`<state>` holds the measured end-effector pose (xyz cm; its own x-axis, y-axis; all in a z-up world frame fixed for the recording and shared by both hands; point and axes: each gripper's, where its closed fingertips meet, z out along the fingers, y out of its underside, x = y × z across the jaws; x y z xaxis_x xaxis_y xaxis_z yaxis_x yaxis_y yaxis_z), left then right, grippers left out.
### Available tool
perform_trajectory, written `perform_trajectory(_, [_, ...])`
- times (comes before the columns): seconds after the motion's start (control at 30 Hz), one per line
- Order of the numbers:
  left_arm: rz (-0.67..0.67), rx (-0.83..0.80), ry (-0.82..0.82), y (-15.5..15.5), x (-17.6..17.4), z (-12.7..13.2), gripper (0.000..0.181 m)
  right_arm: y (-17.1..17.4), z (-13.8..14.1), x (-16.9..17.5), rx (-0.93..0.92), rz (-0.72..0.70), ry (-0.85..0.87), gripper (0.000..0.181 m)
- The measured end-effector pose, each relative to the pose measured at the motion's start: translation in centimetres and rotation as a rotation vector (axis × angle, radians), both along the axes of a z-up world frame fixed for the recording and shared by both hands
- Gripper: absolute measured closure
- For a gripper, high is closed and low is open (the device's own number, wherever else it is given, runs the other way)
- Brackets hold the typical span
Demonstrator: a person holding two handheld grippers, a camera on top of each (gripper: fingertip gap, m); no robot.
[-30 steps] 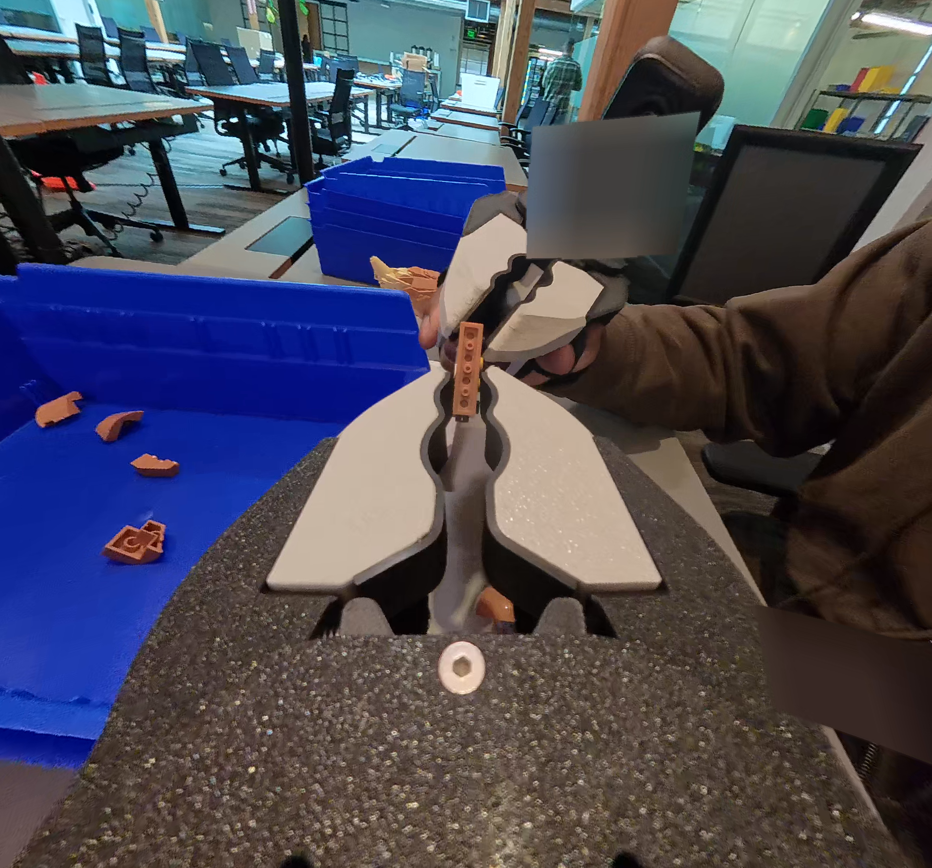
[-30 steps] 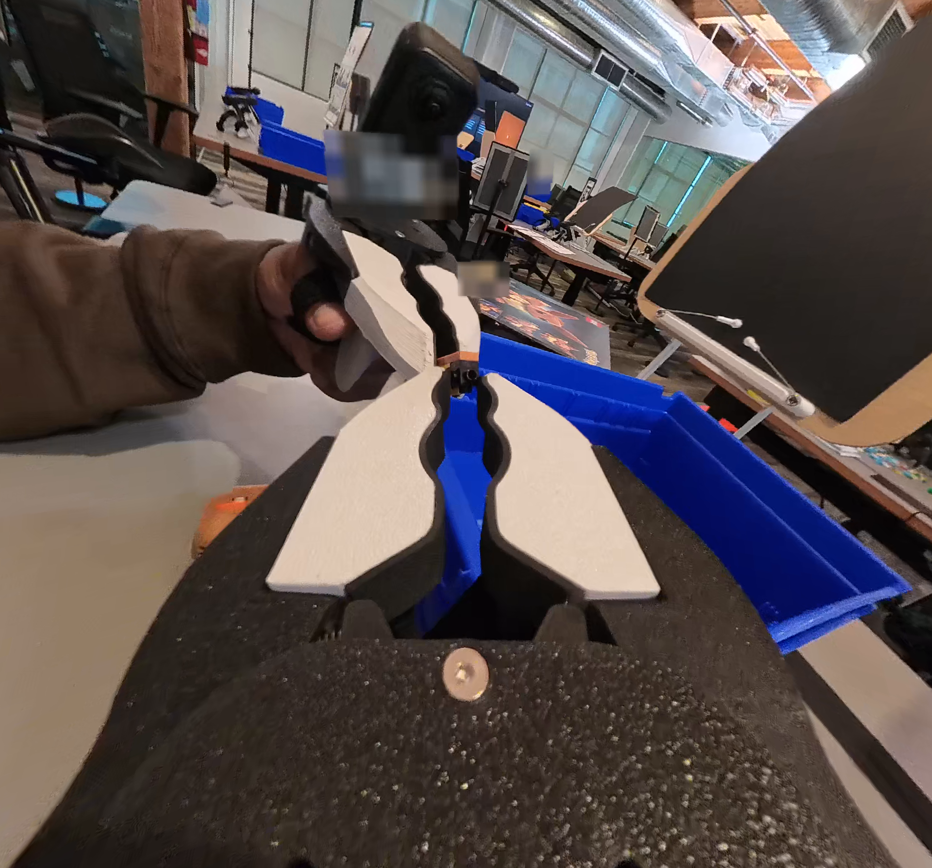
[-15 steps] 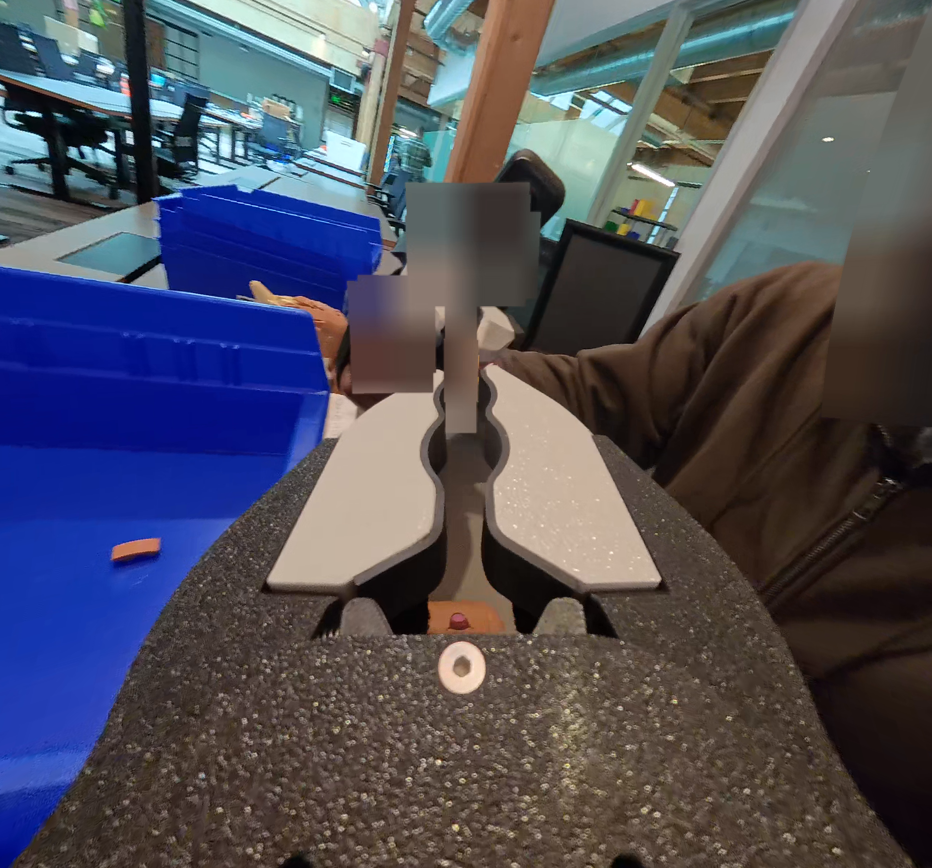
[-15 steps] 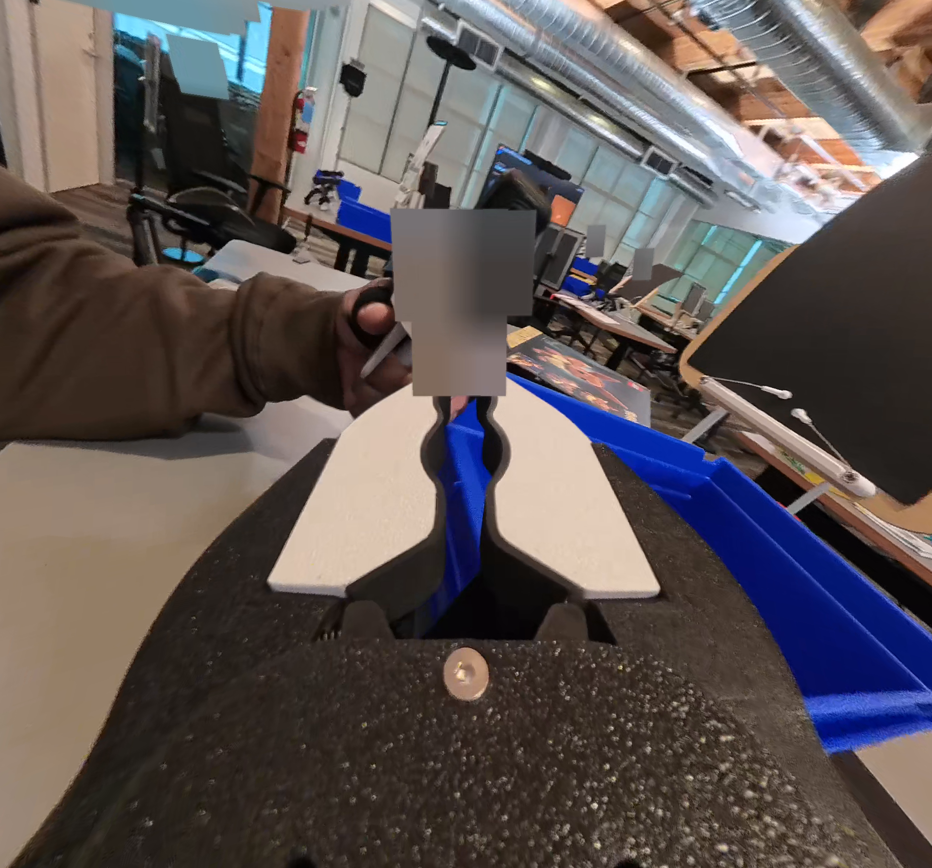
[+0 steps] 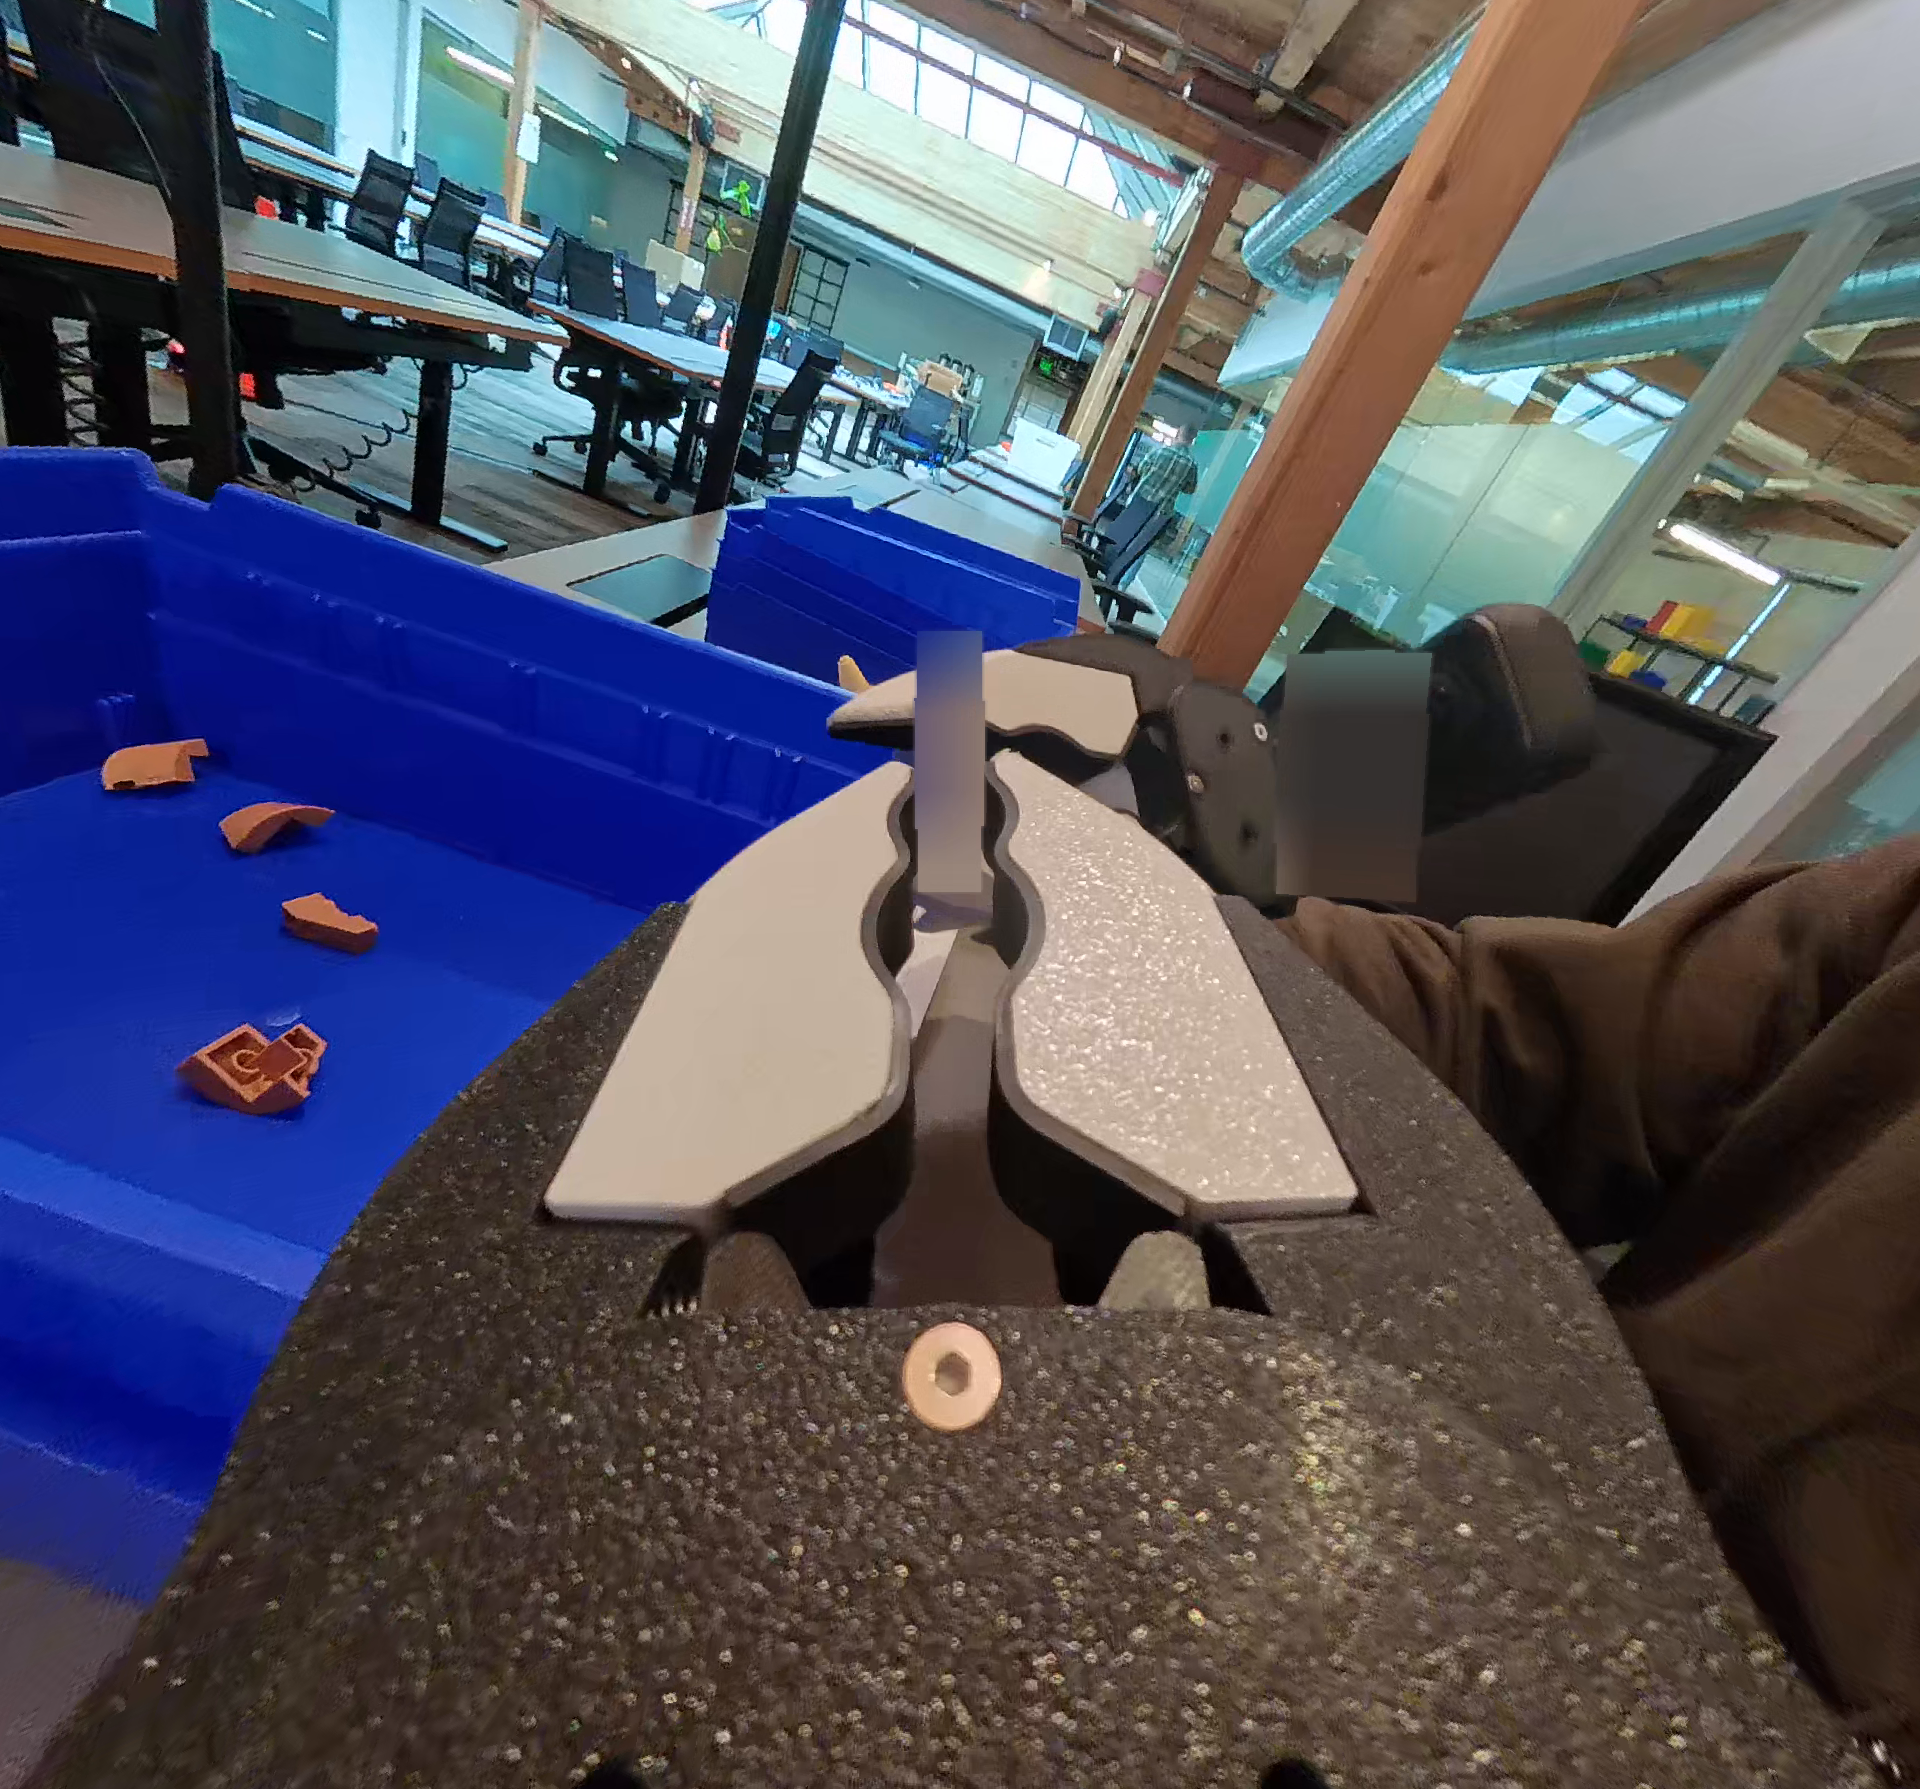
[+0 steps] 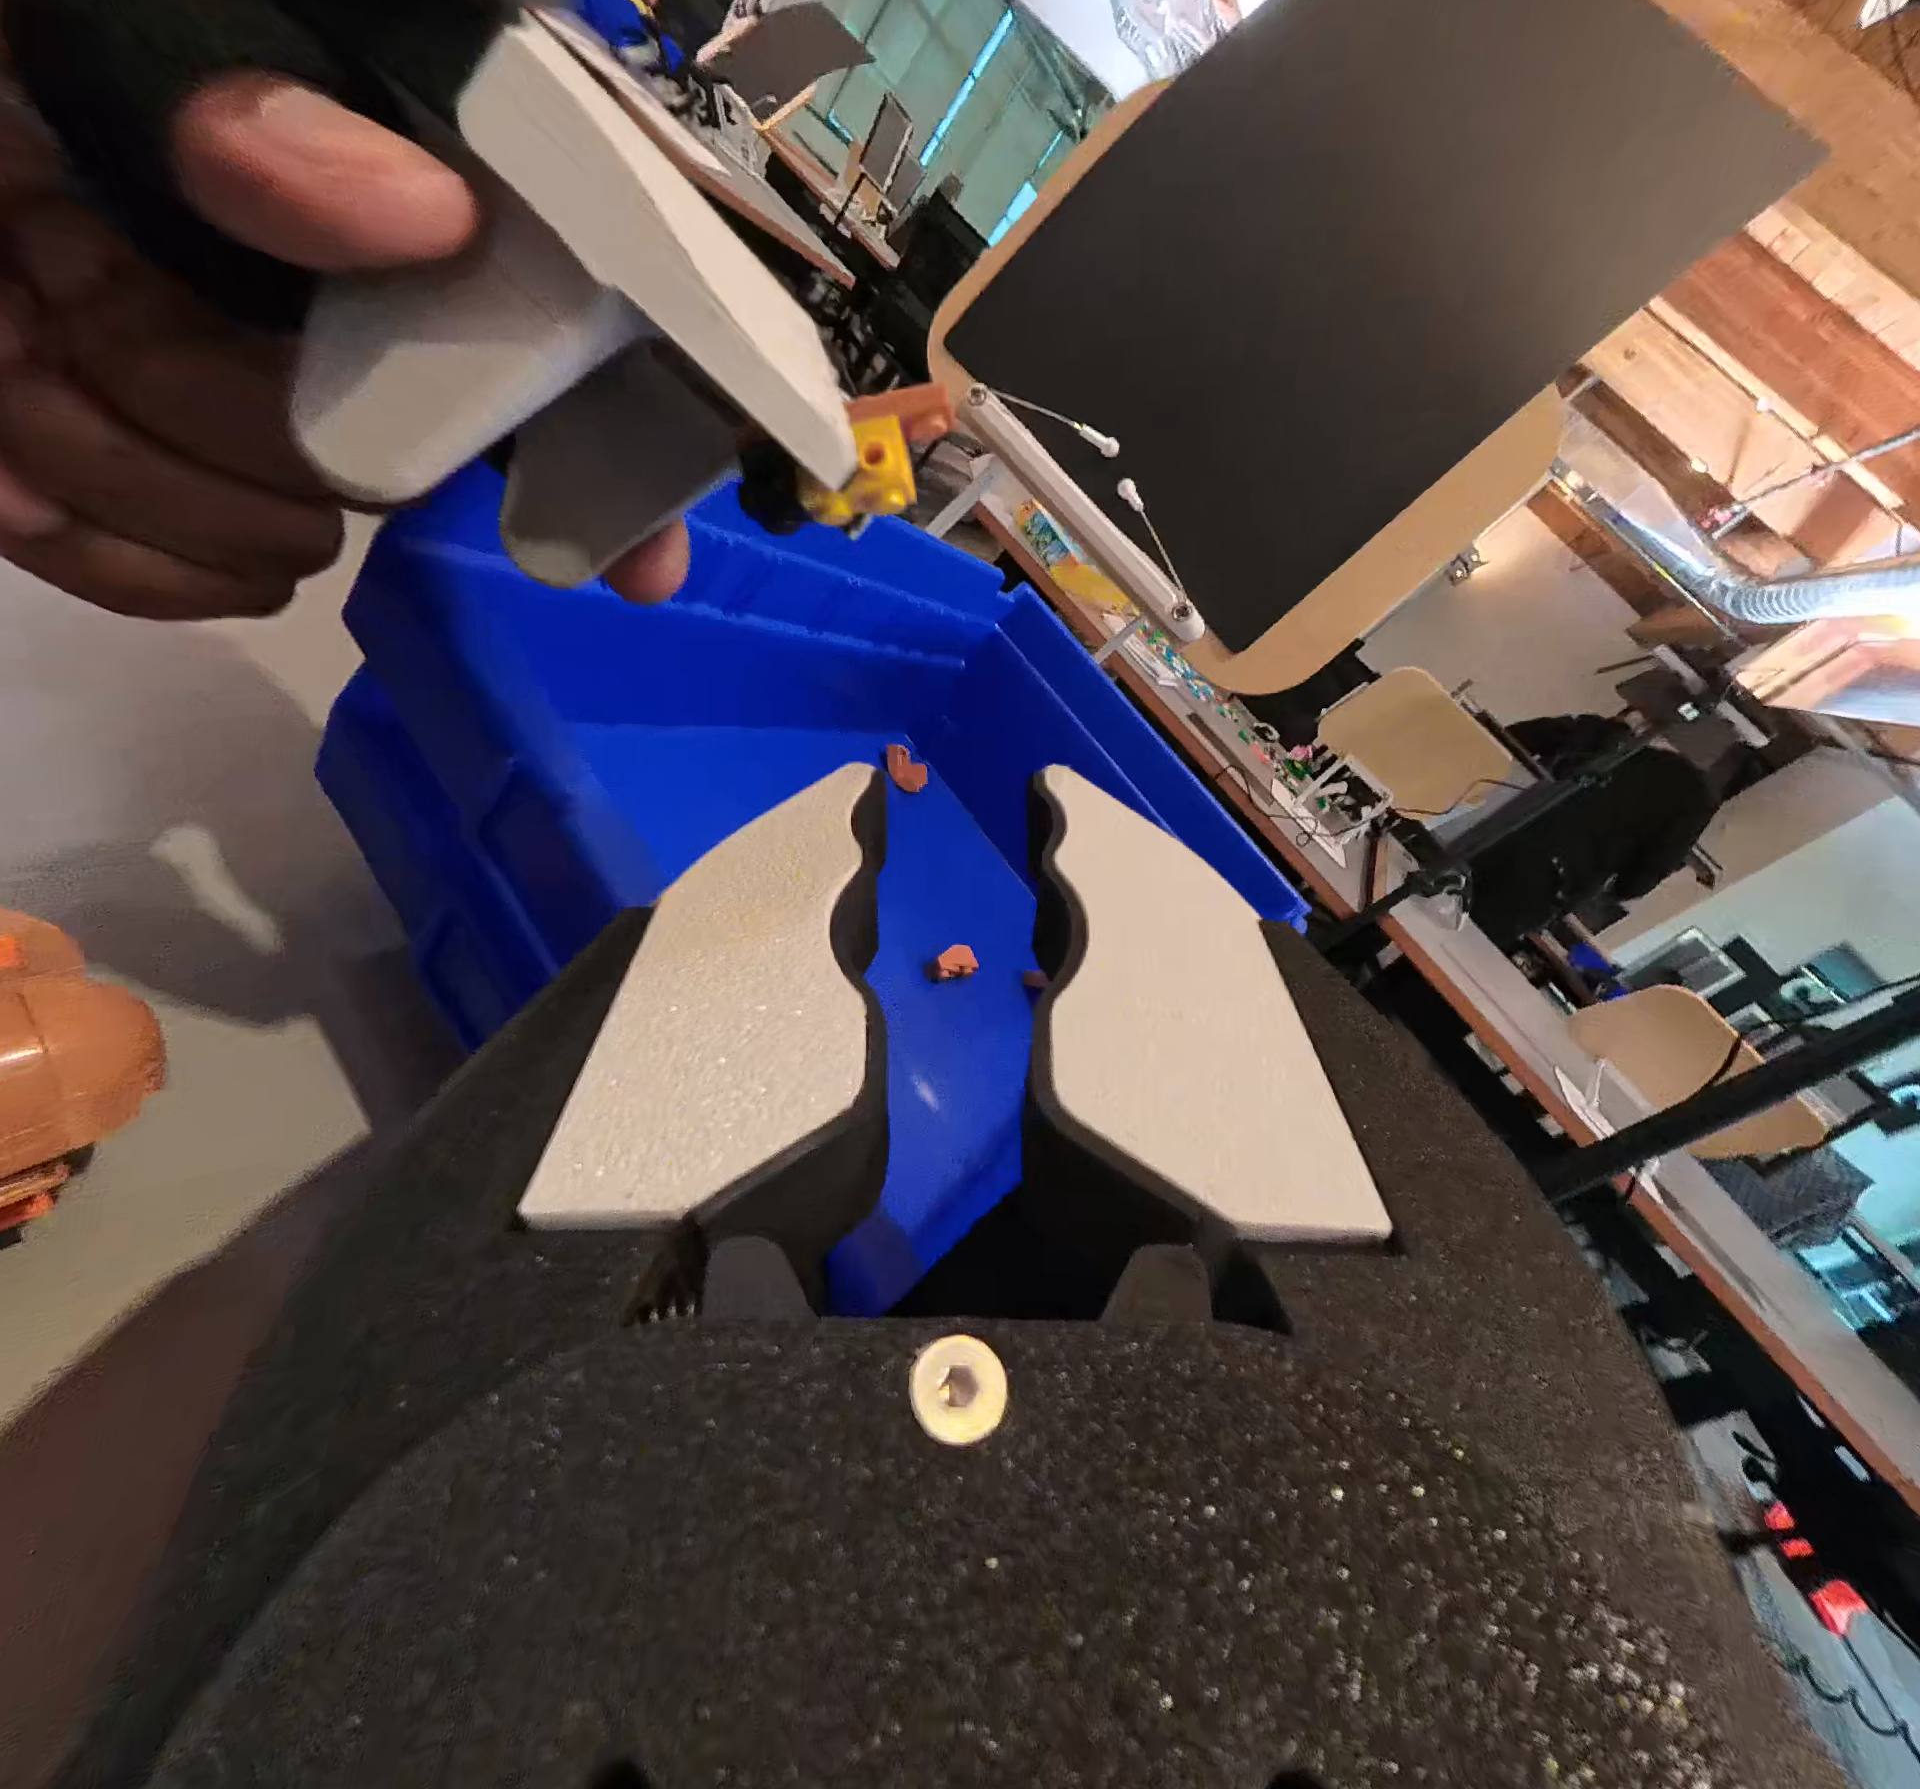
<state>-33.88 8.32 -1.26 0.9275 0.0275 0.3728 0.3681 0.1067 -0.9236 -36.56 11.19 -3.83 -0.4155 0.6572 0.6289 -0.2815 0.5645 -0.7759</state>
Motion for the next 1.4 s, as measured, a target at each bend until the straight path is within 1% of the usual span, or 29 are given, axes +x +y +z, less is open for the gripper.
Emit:
perform_trajectory(0.23, [0.015,0.164,-0.079,0.4,-0.2,1.3,0.171,-2.5,1.7,3.1,-0.081,0.194,0.095,0.157])
perform_trajectory(0.3, [0.006,0.216,-0.086,0.4,0.0,1.9,0.171,-2.8,1.9,3.5,-0.117,0.213,0.099,0.157])
perform_trajectory(0.4, [0.004,0.261,-0.096,0.5,0.4,2.5,0.171,-2.7,2.3,3.7,-0.112,0.19,0.147,0.157])
perform_trajectory(0.6, [-0.032,0.212,-0.065,2.2,1.9,2.0,0.171,-2.7,2.9,4.2,-0.022,0.116,0.296,0.153])
perform_trajectory(0.8, [-0.035,0.223,-0.083,2.3,1.9,2.0,0.171,-2.3,3.2,4.1,-0.031,0.091,0.309,0.155])
perform_trajectory(0.83, [-0.038,0.218,-0.085,2.4,2.0,1.9,0.171,-2.1,3.3,4.0,-0.034,0.077,0.317,0.149])
perform_trajectory(0.9, [-0.044,0.206,-0.082,2.5,2.1,1.7,0.171,-1.8,3.5,3.8,-0.038,0.062,0.321,0.148])
perform_trajectory(1.0, [-0.063,0.188,-0.088,2.8,2.4,1.4,0.171,-1.5,3.6,3.7,-0.039,0.059,0.324,0.149])
perform_trajectory(1.07, [-0.07,0.17,-0.086,3.0,2.5,1.2,0.171,-1.4,3.7,3.8,-0.031,0.061,0.344,0.154])
perform_trajectory(1.2, [-0.091,0.146,-0.088,2.9,2.7,1.1,0.172,-1.5,3.7,3.9,0.009,0.083,0.364,0.155])
perform_trajectory(1.4, [-0.09,0.092,-0.048,2.5,2.7,1.1,0.169,-1.6,3.3,4.1,0.067,0.134,0.348,0.155])
